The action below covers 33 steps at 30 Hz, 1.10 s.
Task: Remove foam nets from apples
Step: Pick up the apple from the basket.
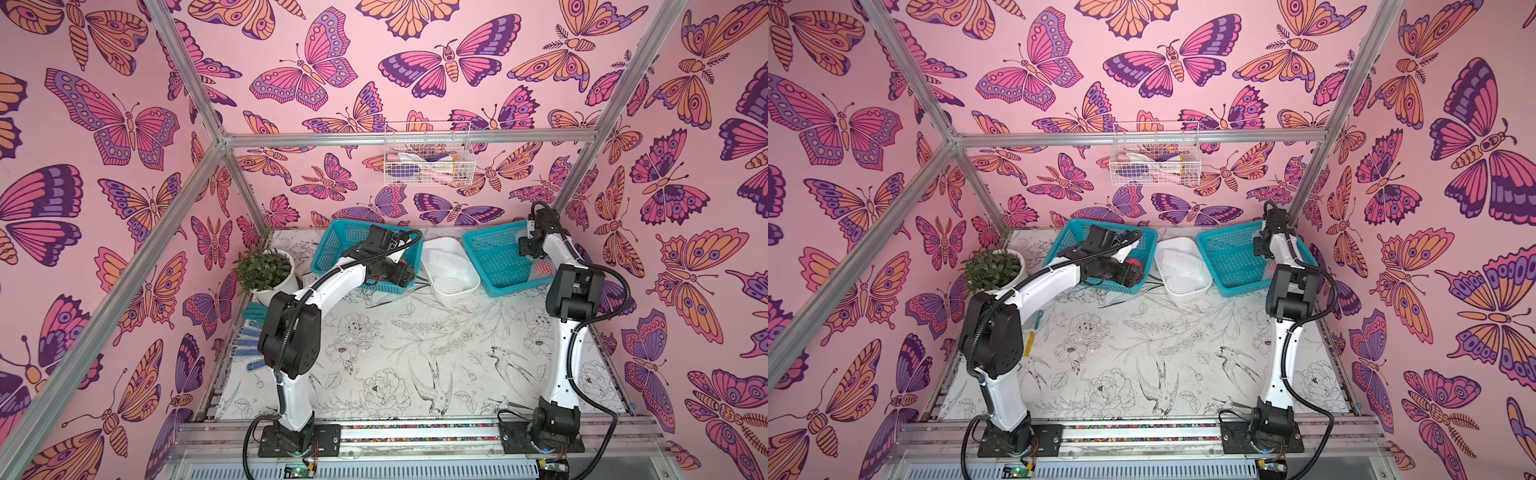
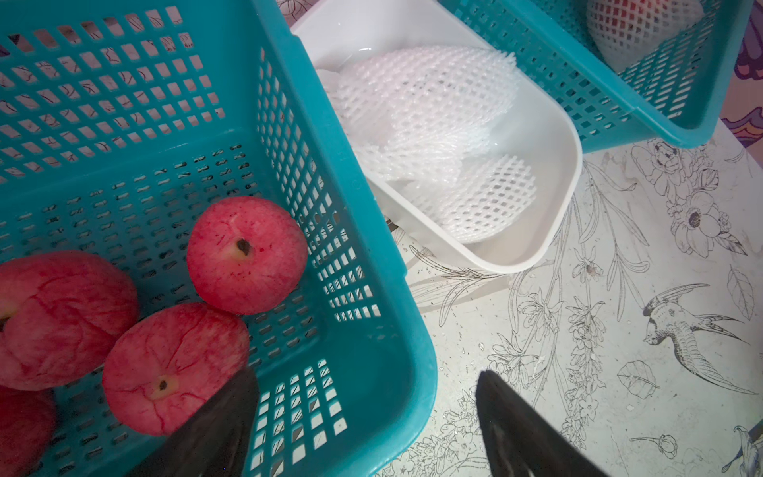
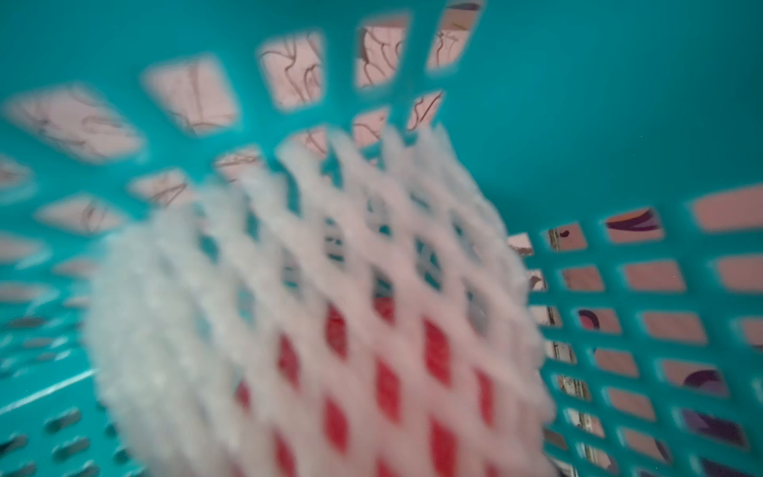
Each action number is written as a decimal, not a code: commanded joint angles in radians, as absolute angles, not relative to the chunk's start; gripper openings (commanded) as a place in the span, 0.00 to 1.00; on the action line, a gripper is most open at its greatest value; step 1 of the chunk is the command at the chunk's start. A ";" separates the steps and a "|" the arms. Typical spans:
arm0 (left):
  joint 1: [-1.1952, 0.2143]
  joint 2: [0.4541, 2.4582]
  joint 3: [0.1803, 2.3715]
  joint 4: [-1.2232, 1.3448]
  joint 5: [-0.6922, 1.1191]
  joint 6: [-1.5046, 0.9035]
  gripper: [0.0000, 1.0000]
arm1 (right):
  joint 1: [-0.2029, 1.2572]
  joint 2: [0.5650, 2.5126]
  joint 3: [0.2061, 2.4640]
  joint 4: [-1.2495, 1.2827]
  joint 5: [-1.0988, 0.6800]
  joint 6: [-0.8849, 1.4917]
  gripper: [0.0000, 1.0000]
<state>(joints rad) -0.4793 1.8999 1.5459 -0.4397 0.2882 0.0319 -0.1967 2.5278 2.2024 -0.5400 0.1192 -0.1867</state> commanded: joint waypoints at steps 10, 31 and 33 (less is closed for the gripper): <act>-0.488 1.830 1.530 -0.456 0.289 0.052 0.85 | -0.182 2.314 2.021 -0.487 0.071 -0.206 0.52; -0.556 1.752 1.528 -0.540 0.334 0.027 0.89 | -0.181 2.108 1.837 -0.334 -0.058 -0.156 0.54; -0.558 1.750 1.525 -0.543 0.329 0.025 0.89 | -0.178 2.135 1.878 -0.366 -0.083 -0.143 0.53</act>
<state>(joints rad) -0.5545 1.7870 1.5402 -0.5110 0.3256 0.0322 -0.1879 2.0991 1.8248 -0.3733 -0.0353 -0.1757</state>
